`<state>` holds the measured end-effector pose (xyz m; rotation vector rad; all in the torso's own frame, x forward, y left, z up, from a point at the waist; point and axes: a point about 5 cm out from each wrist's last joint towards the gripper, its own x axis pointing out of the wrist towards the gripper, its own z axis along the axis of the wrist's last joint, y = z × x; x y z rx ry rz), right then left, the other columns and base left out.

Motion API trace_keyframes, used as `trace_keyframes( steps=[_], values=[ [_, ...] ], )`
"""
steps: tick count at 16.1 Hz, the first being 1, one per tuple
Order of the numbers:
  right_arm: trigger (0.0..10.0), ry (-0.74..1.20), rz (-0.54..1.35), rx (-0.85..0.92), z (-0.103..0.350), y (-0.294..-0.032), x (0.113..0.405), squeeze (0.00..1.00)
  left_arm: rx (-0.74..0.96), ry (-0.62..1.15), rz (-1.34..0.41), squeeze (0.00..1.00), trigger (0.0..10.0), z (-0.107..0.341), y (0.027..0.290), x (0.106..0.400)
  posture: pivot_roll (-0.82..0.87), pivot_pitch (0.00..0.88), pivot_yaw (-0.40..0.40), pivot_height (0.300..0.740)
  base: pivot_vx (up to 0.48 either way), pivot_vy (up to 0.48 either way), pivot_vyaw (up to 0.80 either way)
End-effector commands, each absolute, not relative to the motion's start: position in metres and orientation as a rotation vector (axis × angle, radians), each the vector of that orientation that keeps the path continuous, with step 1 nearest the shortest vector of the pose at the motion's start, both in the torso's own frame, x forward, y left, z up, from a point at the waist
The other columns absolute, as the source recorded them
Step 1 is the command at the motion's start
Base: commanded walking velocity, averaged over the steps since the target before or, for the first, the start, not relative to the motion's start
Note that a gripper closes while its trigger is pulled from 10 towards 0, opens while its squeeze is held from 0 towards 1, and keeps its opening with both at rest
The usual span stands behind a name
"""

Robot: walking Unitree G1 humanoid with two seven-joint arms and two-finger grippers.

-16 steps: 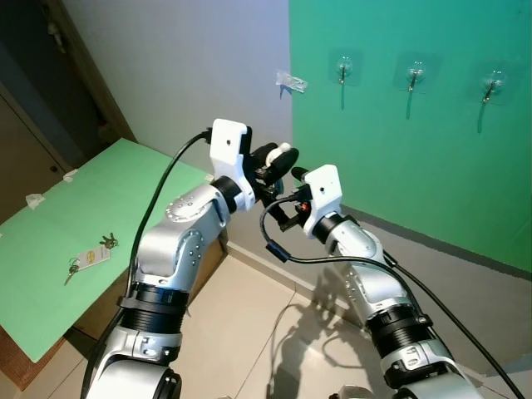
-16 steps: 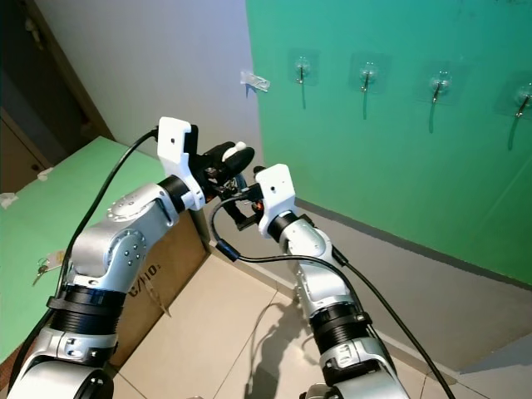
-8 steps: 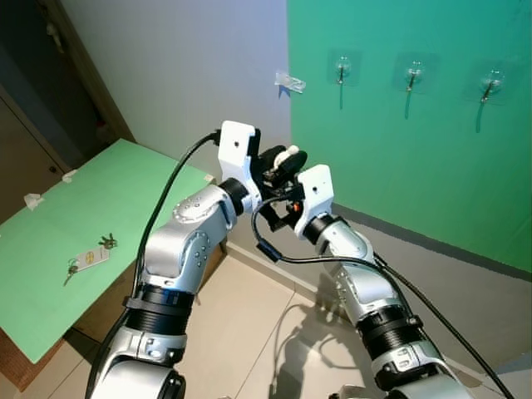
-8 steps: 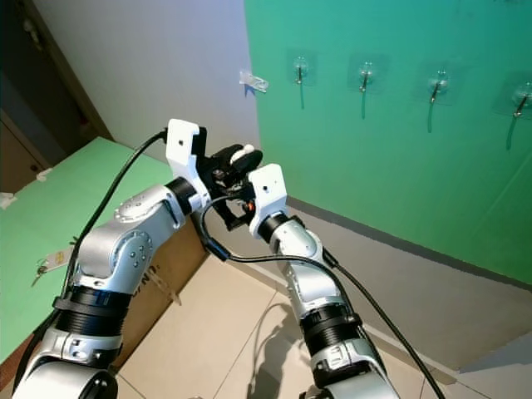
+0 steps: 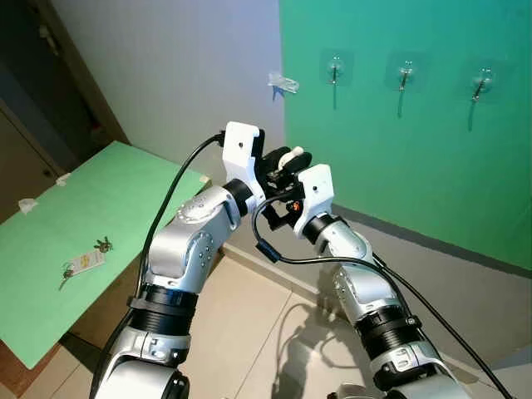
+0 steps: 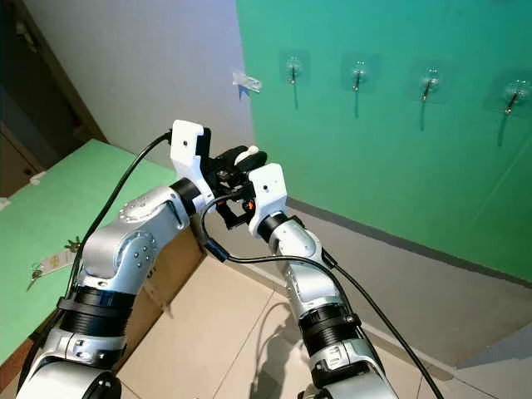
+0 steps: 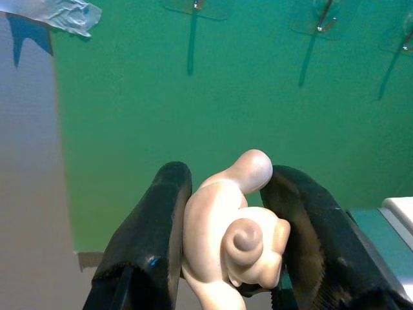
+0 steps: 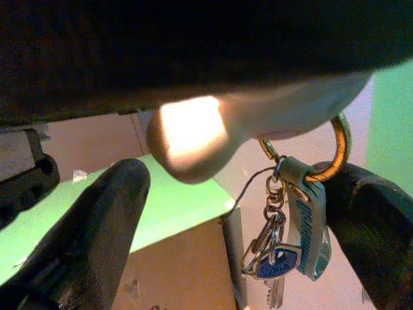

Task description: Hang keys on a hook

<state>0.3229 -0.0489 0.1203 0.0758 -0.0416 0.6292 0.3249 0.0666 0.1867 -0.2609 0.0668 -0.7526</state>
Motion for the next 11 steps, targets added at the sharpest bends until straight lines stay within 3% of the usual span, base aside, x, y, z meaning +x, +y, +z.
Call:
trace_keyframes(
  steps=[1, 8, 9, 11],
  values=[
    [10.0, -0.057, 0.635, 0.088, 0.1284, -0.0440, 0.3259, 0.00, -0.257, 0.033, -0.762, 0.00, 10.0, 0.1986, 0.0661, 0.3258, -0.28, 0.025, 0.140, 0.740, 0.000, 0.000, 0.00],
    [10.0, -0.060, 0.591, 0.072, 0.1280, -0.0473, 0.3296, 0.00, -0.259, 0.039, -0.761, 0.00, 10.0, 0.1981, 0.0658, 0.3254, -0.28, 0.026, 0.139, 0.740, 0.000, 0.000, 0.00],
    [0.0, -0.047, 0.574, 0.081, 0.1277, -0.0500, 0.3316, 0.00, -0.259, 0.042, -0.763, 0.00, 10.0, 0.1973, 0.0650, 0.3246, -0.28, 0.027, 0.138, 0.740, 0.000, 0.000, 0.00],
    [0.0, -0.041, 0.573, 0.081, 0.1272, -0.0513, 0.3320, 0.00, -0.258, 0.043, -0.763, 0.00, 10.0, 0.1970, 0.0648, 0.3246, -0.28, 0.027, 0.138, 0.740, 0.000, 0.000, 0.00]
  ],
)
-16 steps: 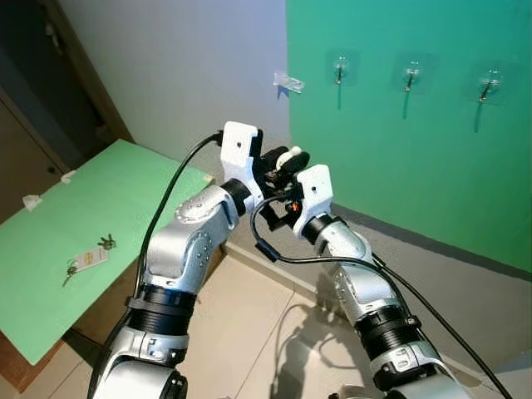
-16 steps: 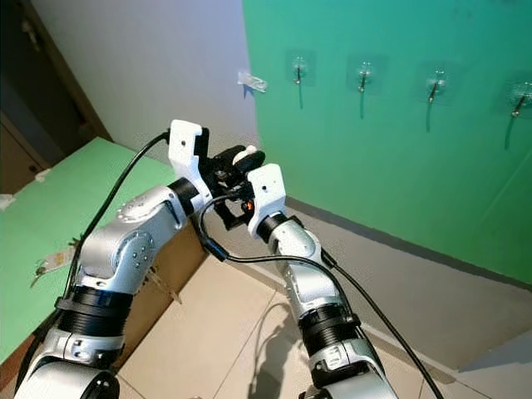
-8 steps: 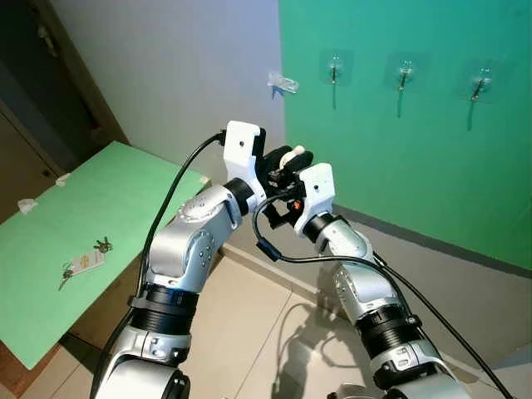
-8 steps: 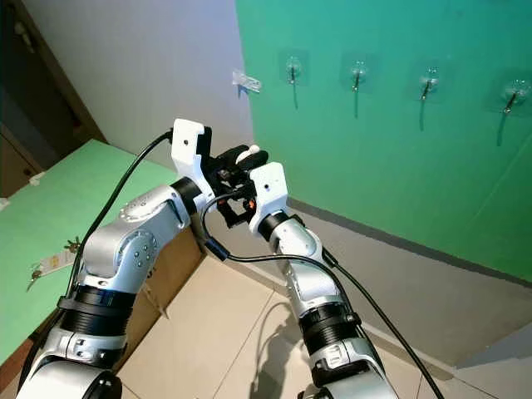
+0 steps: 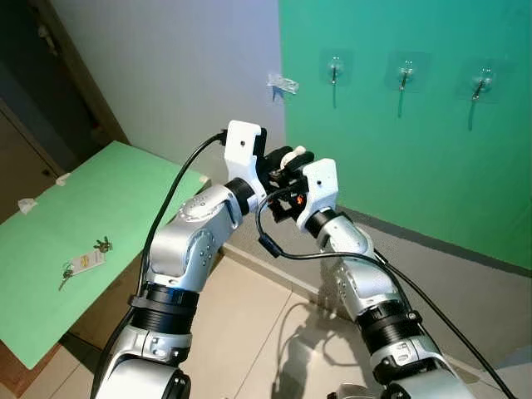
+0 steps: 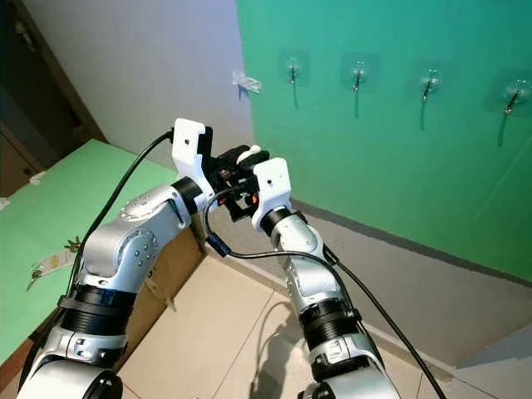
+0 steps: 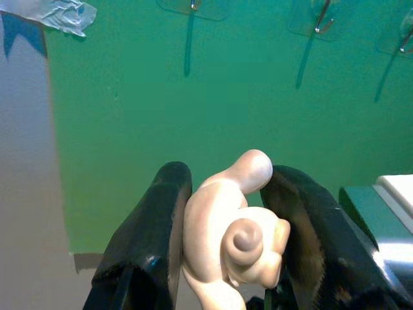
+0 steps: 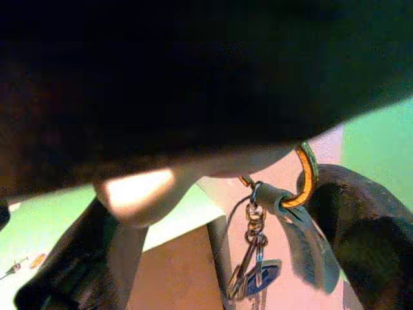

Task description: Hang keys on a hook

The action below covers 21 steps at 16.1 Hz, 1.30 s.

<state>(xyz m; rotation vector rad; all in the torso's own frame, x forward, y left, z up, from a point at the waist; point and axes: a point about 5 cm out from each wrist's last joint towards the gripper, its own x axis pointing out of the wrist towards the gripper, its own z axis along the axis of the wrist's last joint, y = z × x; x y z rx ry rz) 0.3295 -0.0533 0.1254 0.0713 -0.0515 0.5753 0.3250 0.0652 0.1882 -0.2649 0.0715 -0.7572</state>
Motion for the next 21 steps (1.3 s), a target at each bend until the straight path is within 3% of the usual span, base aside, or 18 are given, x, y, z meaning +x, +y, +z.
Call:
trace_keyframes(
  steps=[1, 15, 21],
  values=[
    [0.0, -0.037, 0.581, 0.087, 0.127, -0.052, 0.331, 0.00, -0.256, 0.041, -0.762, 0.00, 10.0, 0.198, 0.065, 0.325, -0.28, 0.029, 0.138, 0.740, 0.000, 0.000, 0.00],
    [0.0, 0.000, 0.542, 0.119, 0.127, -0.062, 0.332, 0.00, -0.201, 0.032, -0.722, 0.00, 10.0, 0.198, 0.073, 0.331, -0.28, 0.036, 0.136, 0.740, 0.000, 0.000, 0.00],
    [0.0, 0.031, 0.515, 0.131, 0.122, -0.069, 0.328, 0.00, -0.094, 0.026, -0.584, 0.00, 10.0, 0.191, 0.087, 0.341, -0.28, 0.047, 0.126, 0.740, 0.000, 0.000, 0.00]
  ],
)
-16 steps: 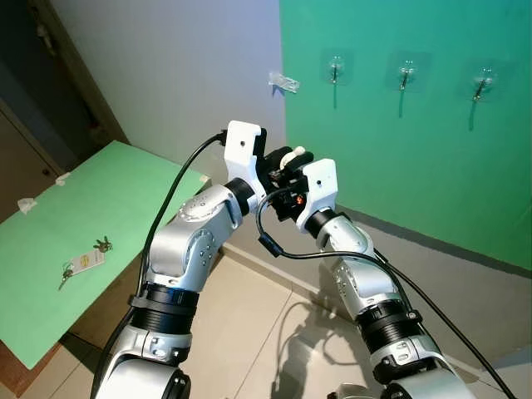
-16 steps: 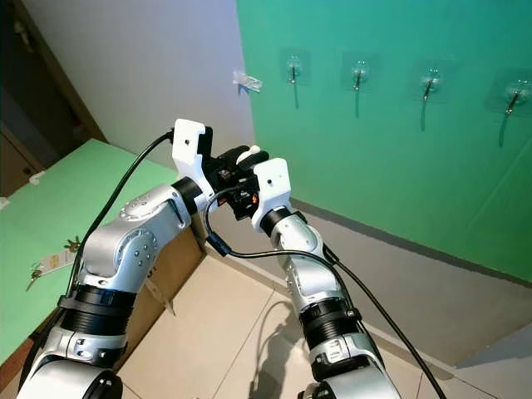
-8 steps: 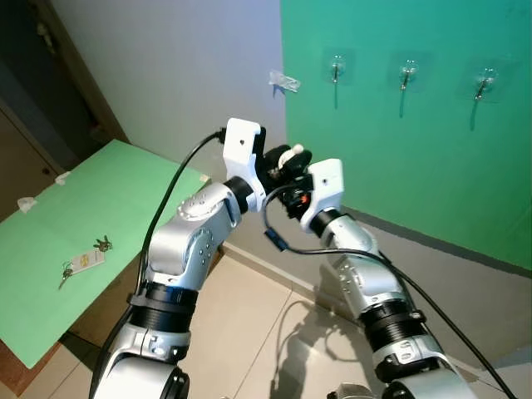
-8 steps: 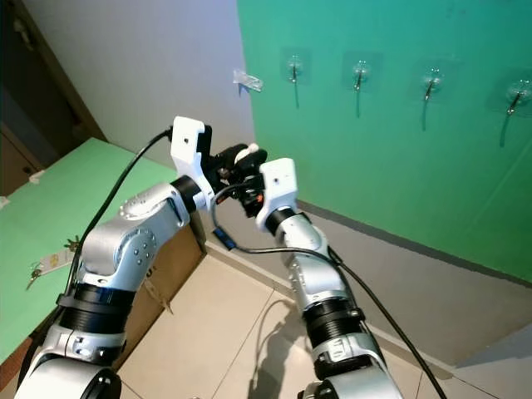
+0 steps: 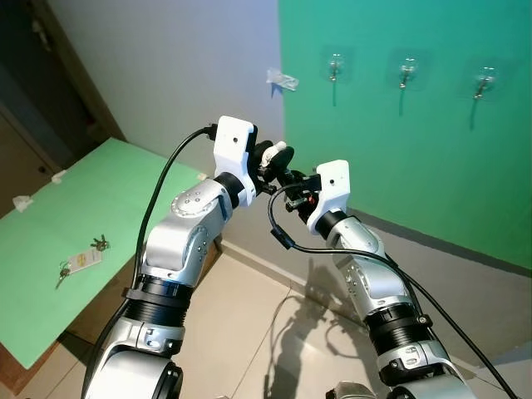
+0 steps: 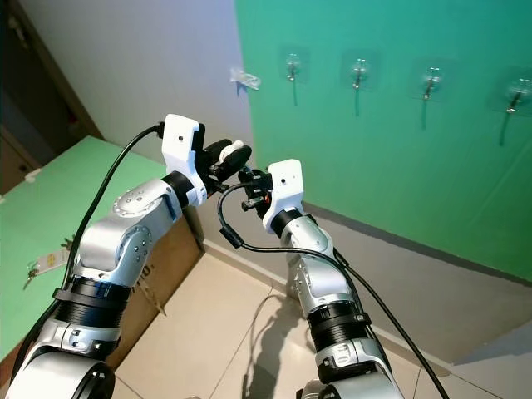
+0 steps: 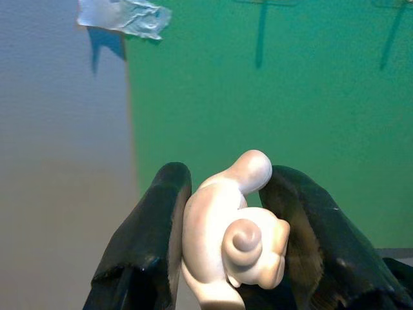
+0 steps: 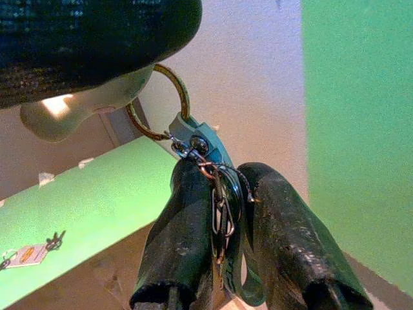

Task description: Hang keys on a hook

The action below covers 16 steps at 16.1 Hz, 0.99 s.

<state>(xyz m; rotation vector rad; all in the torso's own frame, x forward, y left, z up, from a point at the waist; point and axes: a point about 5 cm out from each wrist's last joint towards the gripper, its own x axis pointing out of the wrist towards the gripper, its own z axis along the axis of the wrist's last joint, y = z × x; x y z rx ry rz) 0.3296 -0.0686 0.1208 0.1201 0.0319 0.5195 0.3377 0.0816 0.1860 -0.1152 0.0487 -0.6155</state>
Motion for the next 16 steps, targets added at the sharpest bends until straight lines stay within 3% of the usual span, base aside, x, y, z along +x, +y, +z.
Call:
trace_keyframes(
  steps=[1, 5, 6, 7, 10, 16],
  values=[
    [0.0, 0.031, 0.515, 0.132, 0.122, -0.069, 0.328, 0.00, -0.097, 0.027, -0.580, 0.00, 10.0, 0.191, 0.087, 0.341, -0.28, 0.047, 0.126, 0.740, 0.000, 0.000, 0.00],
    [0.0, 0.031, 0.521, 0.134, 0.124, -0.068, 0.327, 0.00, -0.104, 0.010, -0.586, 0.00, 10.0, 0.192, 0.085, 0.342, -0.29, 0.044, 0.124, 0.740, 0.000, 0.000, 0.00],
    [0.0, 0.032, 0.519, 0.132, 0.123, -0.069, 0.327, 0.00, -0.118, 0.003, -0.589, 0.16, 10.0, 0.194, 0.084, 0.343, -0.29, 0.044, 0.127, 0.740, 0.000, 0.000, 0.00],
    [0.0, 0.033, 0.519, 0.132, 0.123, -0.069, 0.327, 0.00, -0.133, 0.003, -0.621, 1.00, 10.0, 0.196, 0.083, 0.342, -0.29, 0.044, 0.130, 0.740, 0.000, 0.000, 0.00],
    [0.0, 0.037, 0.522, 0.128, 0.122, -0.070, 0.325, 0.00, -0.106, -0.016, -0.616, 1.00, 10.0, 0.198, 0.082, 0.342, -0.29, 0.043, 0.135, 0.740, 0.000, 0.000, 0.00],
    [0.0, 0.055, 0.484, 0.085, 0.115, -0.089, 0.327, 0.00, -0.039, -0.027, -0.563, 1.00, 10.0, 0.198, 0.107, 0.348, -0.28, 0.024, 0.144, 0.740, 0.000, 0.000, 0.00]
  ],
)
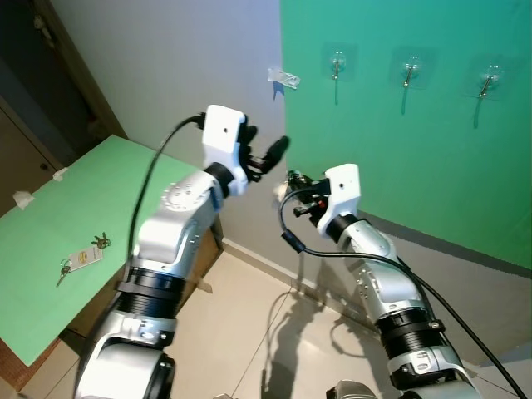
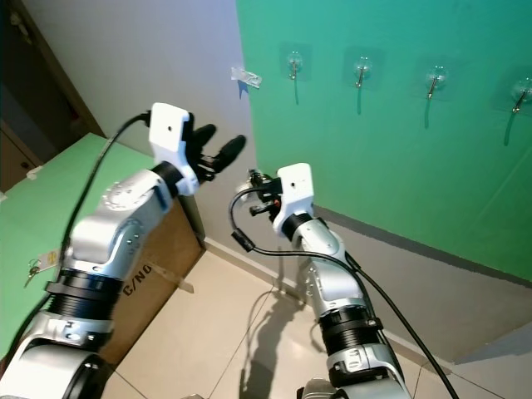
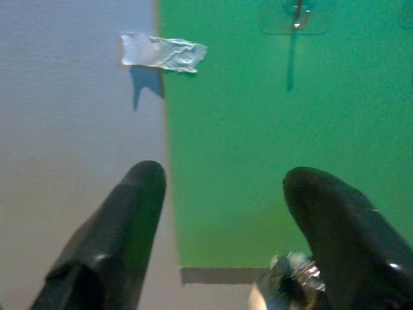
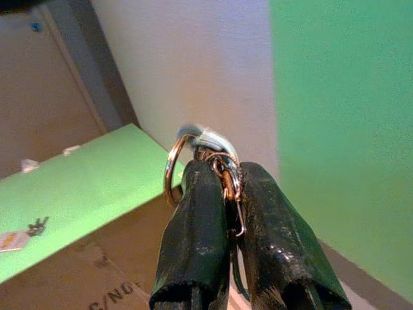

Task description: Hang keys on a hook

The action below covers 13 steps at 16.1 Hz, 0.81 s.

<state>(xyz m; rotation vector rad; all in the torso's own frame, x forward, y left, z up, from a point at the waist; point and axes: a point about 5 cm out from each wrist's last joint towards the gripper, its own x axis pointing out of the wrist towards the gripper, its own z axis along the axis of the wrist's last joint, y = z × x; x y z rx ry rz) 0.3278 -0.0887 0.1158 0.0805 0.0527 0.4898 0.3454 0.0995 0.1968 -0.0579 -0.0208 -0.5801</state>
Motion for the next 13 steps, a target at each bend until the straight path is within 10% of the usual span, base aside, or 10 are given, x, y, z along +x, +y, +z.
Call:
trace_keyframes(
  steps=[1, 9, 10, 13],
  values=[
    [0.0, 0.059, 0.470, 0.082, 0.113, -0.091, 0.327, 0.00, -0.028, -0.015, -0.559, 1.00, 10.0, 0.195, 0.111, 0.347, -0.28, 0.020, 0.147, 0.740, 0.000, 0.000, 0.00],
    [0.0, 0.052, 0.317, -0.040, 0.108, -0.133, 0.331, 0.00, 0.125, 0.119, -0.608, 1.00, 10.0, 0.130, 0.138, 0.296, -0.26, 0.018, 0.150, 0.740, 0.000, 0.000, 0.00],
    [0.0, 0.046, 0.313, -0.059, 0.110, -0.135, 0.333, 0.00, 0.104, 0.123, -0.621, 0.00, 10.0, 0.121, 0.133, 0.288, -0.25, 0.019, 0.149, 0.740, 0.000, 0.000, 0.00],
    [0.0, 0.019, 0.309, -0.100, 0.119, -0.137, 0.340, 0.00, 0.034, 0.091, -0.650, 0.00, 10.0, 0.110, 0.114, 0.269, -0.25, 0.017, 0.148, 0.740, 0.000, 0.000, 0.00]
  ],
)
